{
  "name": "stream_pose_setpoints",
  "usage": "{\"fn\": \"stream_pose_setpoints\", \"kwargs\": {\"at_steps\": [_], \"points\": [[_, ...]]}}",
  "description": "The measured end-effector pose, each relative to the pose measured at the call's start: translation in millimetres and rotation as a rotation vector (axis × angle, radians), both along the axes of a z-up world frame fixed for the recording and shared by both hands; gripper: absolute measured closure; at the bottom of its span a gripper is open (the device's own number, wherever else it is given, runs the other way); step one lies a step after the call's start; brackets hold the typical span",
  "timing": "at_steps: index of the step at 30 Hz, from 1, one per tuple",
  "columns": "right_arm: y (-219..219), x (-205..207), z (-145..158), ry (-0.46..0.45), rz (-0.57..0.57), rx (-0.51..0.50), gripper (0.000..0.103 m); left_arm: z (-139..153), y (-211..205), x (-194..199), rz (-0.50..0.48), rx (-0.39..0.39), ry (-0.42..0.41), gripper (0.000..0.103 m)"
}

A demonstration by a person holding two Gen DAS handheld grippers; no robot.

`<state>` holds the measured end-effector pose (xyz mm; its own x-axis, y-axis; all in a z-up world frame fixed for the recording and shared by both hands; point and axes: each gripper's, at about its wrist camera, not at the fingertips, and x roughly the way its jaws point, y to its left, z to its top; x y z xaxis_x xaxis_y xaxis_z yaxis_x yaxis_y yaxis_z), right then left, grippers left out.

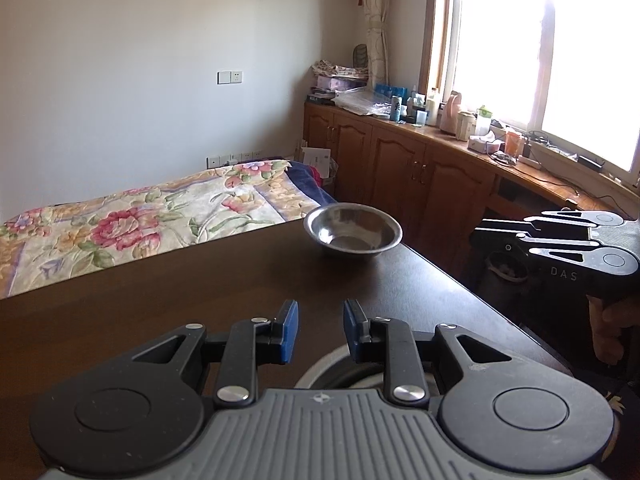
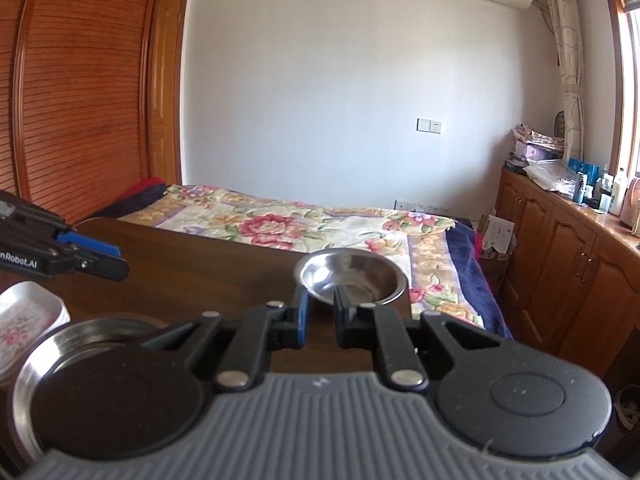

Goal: Organize plates and bowls

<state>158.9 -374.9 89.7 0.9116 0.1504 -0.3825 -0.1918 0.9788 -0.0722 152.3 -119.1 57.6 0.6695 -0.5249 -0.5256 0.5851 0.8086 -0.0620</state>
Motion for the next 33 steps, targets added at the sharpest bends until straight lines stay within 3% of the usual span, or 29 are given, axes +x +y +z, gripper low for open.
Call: {"fn": "stream_pose_setpoints", "kwargs": {"at_steps": [13, 16, 17, 18, 26, 31, 33], "points": [[-15.2, 33.3, -3.6, 0.002, -0.040, -0.001, 0.086, 14.5, -32.4, 33.4, -0.012, 0.024, -0.024, 0.073], [-17.1, 41.4, -5.3, 0.001, -0.050, -0.010, 0.066, 17.6, -38.4, 42.0, -0.014, 0.022, -0.025, 0.072], [-17.8, 44.1, -6.1, -0.002, -0.055, -0.014, 0.056, 18.4, -40.0, 44.7, -0.014, 0.021, -0.025, 0.070], [-19.5, 46.3, -6.8, -0.004, -0.056, -0.020, 0.055, 19.5, -42.8, 47.2, -0.014, 0.020, -0.025, 0.068], [-26.5, 67.1, -14.2, 0.016, -0.071, -0.022, 0.055, 22.6, -53.2, 65.8, -0.014, 0.017, -0.040, 0.039], [-31.2, 80.8, -20.5, 0.037, -0.074, -0.007, 0.054, 17.2, -63.3, 80.6, -0.013, 0.032, -0.039, 0.025], [-32.6, 86.1, -23.9, 0.049, -0.073, -0.003, 0.054, 13.0, -67.4, 88.1, -0.017, 0.031, -0.026, 0.025]]}}
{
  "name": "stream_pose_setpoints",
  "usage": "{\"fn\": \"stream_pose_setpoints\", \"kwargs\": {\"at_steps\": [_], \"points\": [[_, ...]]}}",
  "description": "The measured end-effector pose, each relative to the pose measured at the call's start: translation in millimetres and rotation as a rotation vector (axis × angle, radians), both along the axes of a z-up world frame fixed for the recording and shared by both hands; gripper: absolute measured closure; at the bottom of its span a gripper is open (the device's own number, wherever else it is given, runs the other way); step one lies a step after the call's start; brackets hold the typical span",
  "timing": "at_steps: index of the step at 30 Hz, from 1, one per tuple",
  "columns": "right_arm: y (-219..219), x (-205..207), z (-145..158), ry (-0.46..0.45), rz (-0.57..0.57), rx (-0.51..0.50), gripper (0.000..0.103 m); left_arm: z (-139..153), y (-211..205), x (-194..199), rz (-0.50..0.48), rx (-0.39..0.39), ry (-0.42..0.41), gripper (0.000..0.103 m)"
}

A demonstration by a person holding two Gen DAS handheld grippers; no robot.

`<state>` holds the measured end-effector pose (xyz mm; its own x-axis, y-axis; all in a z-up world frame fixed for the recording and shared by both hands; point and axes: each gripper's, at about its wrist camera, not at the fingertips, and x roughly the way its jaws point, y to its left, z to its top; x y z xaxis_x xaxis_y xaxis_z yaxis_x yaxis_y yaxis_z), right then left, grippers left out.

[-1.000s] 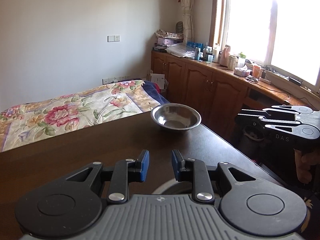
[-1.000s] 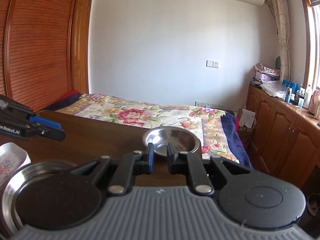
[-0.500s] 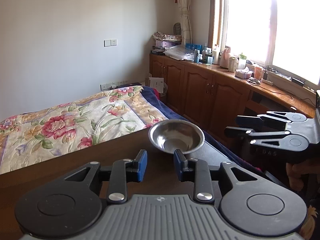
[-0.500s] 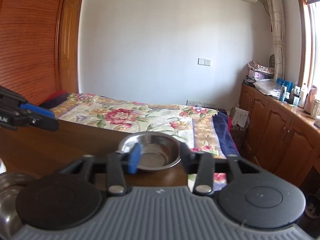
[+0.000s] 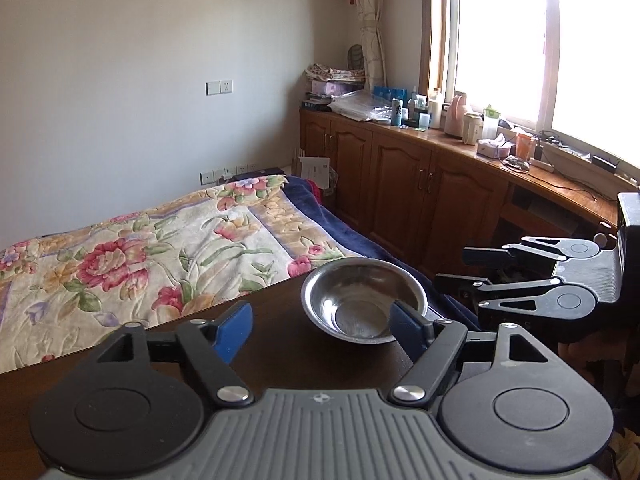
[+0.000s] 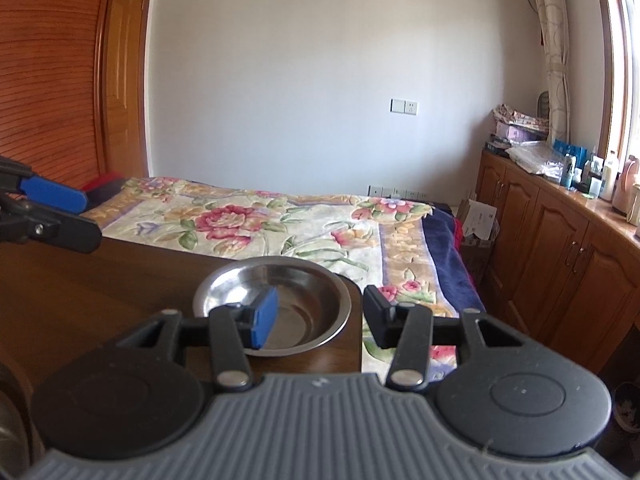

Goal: Organize plates and bowls

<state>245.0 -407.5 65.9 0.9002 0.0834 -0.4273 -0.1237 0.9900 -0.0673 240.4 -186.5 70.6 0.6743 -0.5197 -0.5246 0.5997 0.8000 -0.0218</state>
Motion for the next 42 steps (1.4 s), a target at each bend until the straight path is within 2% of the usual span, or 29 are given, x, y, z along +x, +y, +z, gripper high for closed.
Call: {"fn": "stream_pose_setpoints", "kwargs": {"at_steps": [4, 6, 8, 12, 19, 23, 27, 42], "points": [[-4.5, 9.9, -6.0, 0.020, -0.002, 0.020, 0.054, -10.7, -8.7, 16.5, -0.010, 0.016, 0.027, 0.025], [-6.3, 14.4, -7.9, 0.032, -0.001, 0.037, 0.054, -15.1, -16.1, 25.3, -0.018, 0.033, 0.051, 0.029], [-7.4, 18.3, -9.0, 0.043, 0.002, 0.047, 0.054, -18.3, -20.5, 31.8, -0.032, 0.044, 0.061, 0.037], [-10.0, 24.3, -10.1, 0.056, 0.006, 0.061, 0.054, -23.1, -28.6, 43.3, -0.043, 0.055, 0.083, 0.039], [-14.6, 36.1, -19.5, 0.109, 0.009, 0.111, 0.055, -37.7, -39.5, 64.5, -0.037, 0.076, 0.140, 0.058], [-16.8, 39.6, -22.7, 0.129, 0.017, 0.133, 0.063, -48.2, -40.0, 74.3, -0.028, 0.072, 0.182, 0.065], [-17.5, 41.2, -25.5, 0.149, 0.020, 0.154, 0.064, -52.6, -41.1, 79.6, -0.025, 0.065, 0.207, 0.065], [-17.4, 46.8, -30.4, 0.176, 0.019, 0.181, 0.065, -59.4, -48.8, 85.3, -0.022, 0.085, 0.213, 0.065]]}}
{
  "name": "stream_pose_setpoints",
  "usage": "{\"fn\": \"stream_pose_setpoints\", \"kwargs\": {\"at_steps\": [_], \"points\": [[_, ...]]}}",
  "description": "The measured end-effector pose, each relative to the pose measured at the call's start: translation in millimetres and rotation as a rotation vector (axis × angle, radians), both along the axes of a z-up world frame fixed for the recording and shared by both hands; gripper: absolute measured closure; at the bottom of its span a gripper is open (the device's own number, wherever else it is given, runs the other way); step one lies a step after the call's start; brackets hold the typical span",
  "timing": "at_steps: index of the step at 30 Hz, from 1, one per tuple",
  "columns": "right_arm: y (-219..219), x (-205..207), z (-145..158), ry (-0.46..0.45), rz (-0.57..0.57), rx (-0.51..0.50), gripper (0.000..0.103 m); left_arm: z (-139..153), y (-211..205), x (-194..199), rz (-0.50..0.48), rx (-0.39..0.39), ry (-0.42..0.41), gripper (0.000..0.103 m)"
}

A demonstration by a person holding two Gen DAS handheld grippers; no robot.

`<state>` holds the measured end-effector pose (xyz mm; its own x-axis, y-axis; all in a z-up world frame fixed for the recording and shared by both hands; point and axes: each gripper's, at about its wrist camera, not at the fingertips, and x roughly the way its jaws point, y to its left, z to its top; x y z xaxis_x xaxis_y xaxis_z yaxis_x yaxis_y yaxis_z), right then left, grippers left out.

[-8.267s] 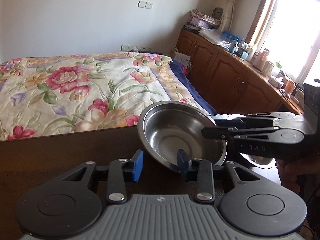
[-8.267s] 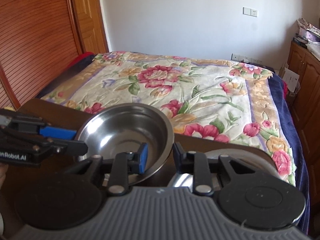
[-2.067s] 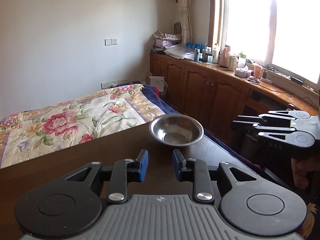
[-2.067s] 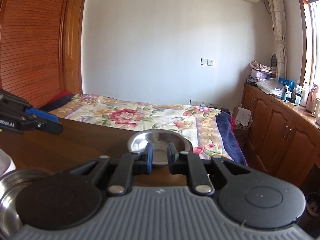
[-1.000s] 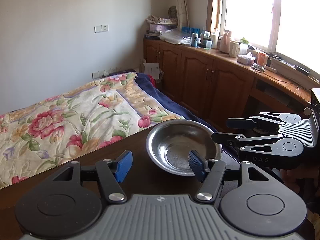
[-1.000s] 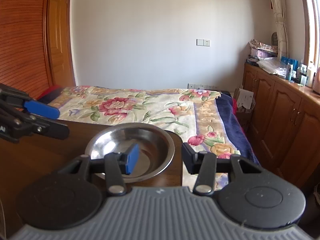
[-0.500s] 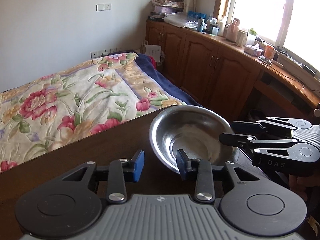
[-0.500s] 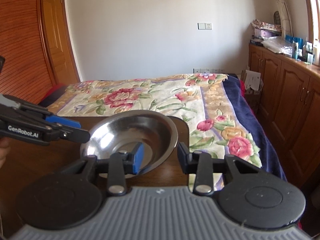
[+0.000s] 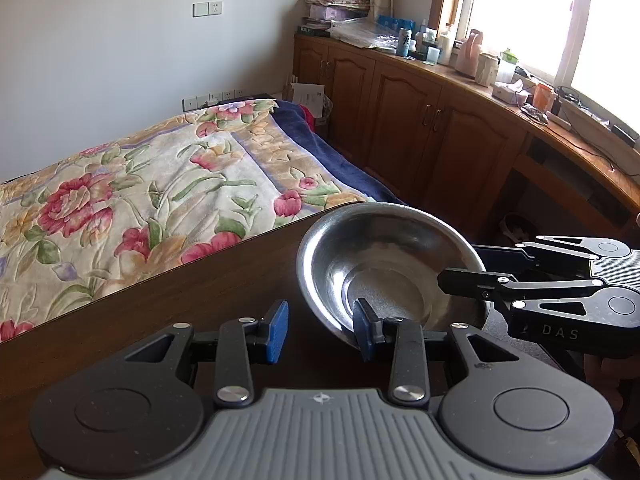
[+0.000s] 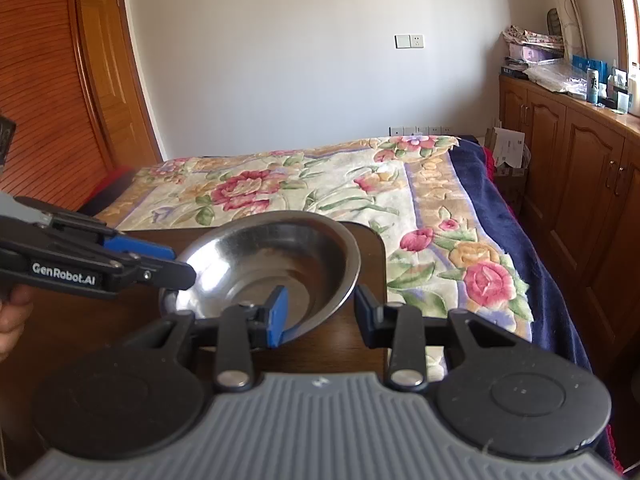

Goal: Organize plates and bowls

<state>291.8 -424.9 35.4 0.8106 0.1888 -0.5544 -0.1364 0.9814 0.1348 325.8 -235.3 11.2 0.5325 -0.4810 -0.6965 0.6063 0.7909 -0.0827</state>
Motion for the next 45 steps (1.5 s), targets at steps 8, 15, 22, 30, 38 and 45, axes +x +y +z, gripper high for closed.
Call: {"fn": "stream_pose_setpoints", "kwargs": {"at_steps": [8, 15, 22, 30, 38, 45], "points": [[0.6, 0.4, -1.5, 0.006, -0.004, 0.005, 0.075, 0.9, 1.7, 0.2, 0.005, 0.000, 0.001, 0.083], [1.0, -5.3, 6.2, -0.005, -0.003, 0.018, 0.075, 12.2, 8.0, -9.8, -0.001, -0.020, -0.011, 0.083], [4.4, -18.2, 22.6, -0.037, -0.006, 0.024, 0.075, 35.9, 16.4, -28.8, -0.016, -0.044, -0.060, 0.083], [11.3, -37.7, 43.4, -0.077, -0.001, 0.035, 0.075, 61.3, 33.1, -58.6, -0.027, -0.074, -0.121, 0.083], [20.0, -58.5, 66.3, -0.132, 0.011, 0.036, 0.075, 88.4, 48.2, -90.6, -0.030, -0.088, -0.183, 0.082], [25.2, -75.1, 76.2, -0.159, 0.021, 0.041, 0.075, 101.2, 64.6, -114.5, -0.031, -0.112, -0.211, 0.082]]}}
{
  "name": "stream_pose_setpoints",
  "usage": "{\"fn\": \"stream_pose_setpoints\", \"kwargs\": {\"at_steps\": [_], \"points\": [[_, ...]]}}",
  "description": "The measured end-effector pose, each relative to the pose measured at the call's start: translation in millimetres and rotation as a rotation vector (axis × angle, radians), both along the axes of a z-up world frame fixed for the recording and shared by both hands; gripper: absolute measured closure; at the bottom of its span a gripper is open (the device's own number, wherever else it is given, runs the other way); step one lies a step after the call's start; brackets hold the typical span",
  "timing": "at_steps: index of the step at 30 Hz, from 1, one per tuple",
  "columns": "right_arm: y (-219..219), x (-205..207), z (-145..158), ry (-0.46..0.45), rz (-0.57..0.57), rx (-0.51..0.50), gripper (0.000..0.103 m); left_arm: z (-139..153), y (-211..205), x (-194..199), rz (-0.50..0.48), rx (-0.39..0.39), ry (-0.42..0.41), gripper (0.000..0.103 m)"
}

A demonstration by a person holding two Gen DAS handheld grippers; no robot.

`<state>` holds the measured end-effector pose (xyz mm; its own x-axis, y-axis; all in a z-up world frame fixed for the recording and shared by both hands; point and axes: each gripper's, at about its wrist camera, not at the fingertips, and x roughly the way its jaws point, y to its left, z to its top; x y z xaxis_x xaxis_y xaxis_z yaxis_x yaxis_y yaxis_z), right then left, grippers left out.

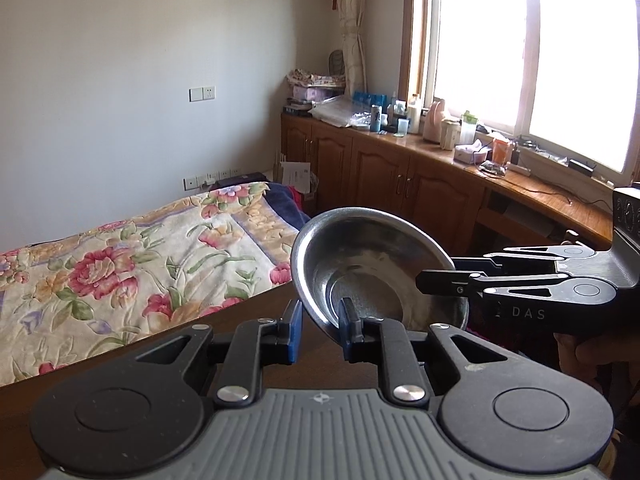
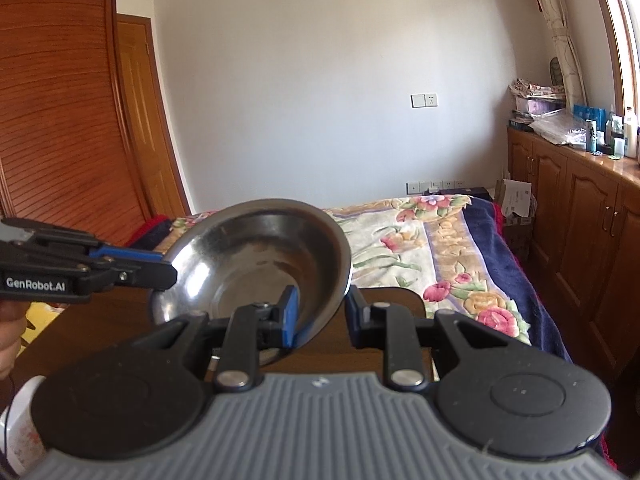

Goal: Organize plates and bowls

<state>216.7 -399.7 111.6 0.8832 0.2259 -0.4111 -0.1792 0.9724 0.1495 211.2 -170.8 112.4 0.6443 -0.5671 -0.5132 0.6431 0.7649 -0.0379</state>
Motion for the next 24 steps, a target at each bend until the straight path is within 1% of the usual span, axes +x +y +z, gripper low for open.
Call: {"fn": "stream_pose_setpoints", "kwargs": {"at_steps": [12, 16, 24], "points": [[19.1, -26.4, -2.2, 0.013, 0.023, -0.021, 0.075, -3.5, 27.2, -39.9, -0.007, -0.005, -0.004, 0.082], [26.4, -35.2, -2.5, 0.018, 0.033, -0.028, 0.075, -7.5, 35.2, -51.5, -0.011, 0.000, -0.016, 0.082], [40.0, -51.4, -7.6, 0.034, 0.050, -0.034, 0.075, -17.0, 53.5, -74.1, -0.005, -0.008, -0.009, 0.081]]}}
